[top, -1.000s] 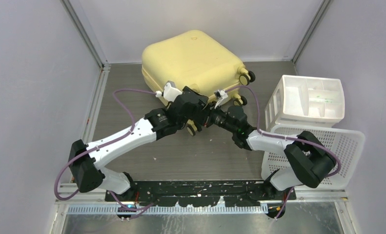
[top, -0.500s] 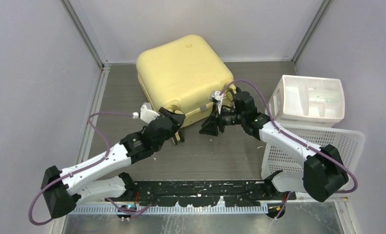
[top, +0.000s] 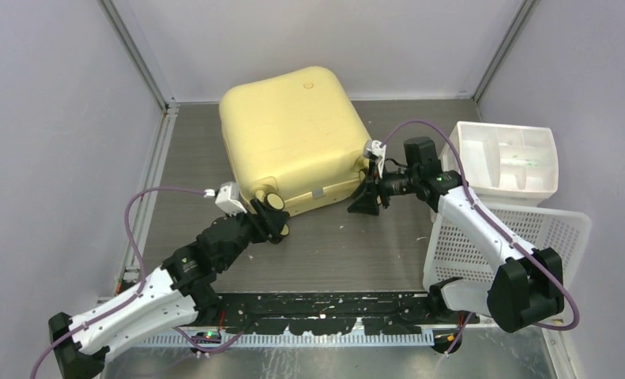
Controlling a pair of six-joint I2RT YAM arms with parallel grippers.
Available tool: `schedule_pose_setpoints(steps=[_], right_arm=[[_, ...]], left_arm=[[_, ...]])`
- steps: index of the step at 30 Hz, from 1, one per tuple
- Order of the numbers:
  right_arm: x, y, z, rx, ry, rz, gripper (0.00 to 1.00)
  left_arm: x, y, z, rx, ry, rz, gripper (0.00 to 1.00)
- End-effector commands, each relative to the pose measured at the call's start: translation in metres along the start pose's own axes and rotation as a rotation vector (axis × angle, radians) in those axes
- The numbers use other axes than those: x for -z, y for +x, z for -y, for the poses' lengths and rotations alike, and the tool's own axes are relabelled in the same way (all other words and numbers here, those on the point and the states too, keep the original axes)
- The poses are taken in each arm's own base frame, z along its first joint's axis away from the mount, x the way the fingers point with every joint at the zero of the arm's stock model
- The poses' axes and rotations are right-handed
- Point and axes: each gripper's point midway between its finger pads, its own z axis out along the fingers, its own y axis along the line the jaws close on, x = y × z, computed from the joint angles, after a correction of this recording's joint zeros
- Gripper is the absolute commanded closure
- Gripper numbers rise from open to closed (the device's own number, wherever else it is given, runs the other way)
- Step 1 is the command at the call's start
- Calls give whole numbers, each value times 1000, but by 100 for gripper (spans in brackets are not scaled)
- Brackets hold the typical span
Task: Open, take out, and arrange the luggage
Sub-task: Place the luggage at the center of the board.
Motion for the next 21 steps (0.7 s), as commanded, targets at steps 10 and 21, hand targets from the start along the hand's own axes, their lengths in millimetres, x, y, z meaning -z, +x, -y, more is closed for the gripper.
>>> schedule_pose_setpoints(steps=[10, 21], right_arm=[[19, -18, -3, 36, -16, 29, 39], [59, -57, -1, -7, 102, 73, 37]], left_arm=[[67, 48, 11, -458, 387, -292, 23], [106, -12, 39, -395, 234, -320, 21]])
